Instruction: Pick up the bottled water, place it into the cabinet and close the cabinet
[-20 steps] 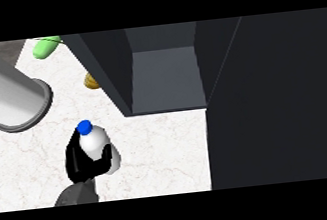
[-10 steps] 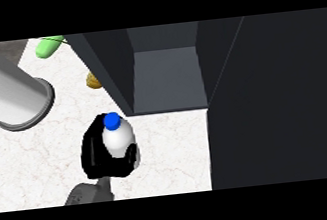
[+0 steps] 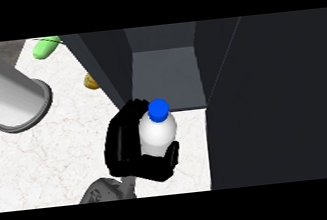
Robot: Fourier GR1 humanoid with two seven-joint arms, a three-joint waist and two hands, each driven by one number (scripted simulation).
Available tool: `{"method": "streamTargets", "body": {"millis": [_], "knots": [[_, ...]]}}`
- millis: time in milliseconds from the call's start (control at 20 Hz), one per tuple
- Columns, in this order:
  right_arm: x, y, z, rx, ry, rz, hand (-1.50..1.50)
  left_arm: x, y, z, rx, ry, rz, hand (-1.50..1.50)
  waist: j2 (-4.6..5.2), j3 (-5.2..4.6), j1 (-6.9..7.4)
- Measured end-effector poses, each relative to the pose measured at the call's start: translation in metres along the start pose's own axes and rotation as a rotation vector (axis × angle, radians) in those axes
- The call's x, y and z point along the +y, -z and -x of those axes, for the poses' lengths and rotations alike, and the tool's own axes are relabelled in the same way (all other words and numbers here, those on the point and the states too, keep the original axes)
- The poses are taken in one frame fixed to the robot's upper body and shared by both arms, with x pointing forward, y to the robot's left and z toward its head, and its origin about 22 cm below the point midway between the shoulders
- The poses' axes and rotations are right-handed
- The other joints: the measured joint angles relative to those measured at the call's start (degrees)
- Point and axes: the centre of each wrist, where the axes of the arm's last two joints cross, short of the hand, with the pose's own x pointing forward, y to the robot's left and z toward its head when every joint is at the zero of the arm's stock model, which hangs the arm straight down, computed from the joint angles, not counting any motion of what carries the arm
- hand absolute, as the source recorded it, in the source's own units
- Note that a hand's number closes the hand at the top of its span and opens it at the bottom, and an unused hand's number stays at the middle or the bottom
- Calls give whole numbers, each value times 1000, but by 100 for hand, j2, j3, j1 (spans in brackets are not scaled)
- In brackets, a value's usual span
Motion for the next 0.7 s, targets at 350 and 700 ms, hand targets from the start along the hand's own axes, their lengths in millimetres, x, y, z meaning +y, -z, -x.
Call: {"method": "streamTargets", "body": {"millis": [350,700], "knots": [[-5,8,3,-9,-14,-9,-150,-57,26,-28,-4,42,-20,150,8,0,-30],[-11,11,0,-7,-41,-18,-150,-77,62,-28,-22,120,-78,150,23,-1,-76]]}}
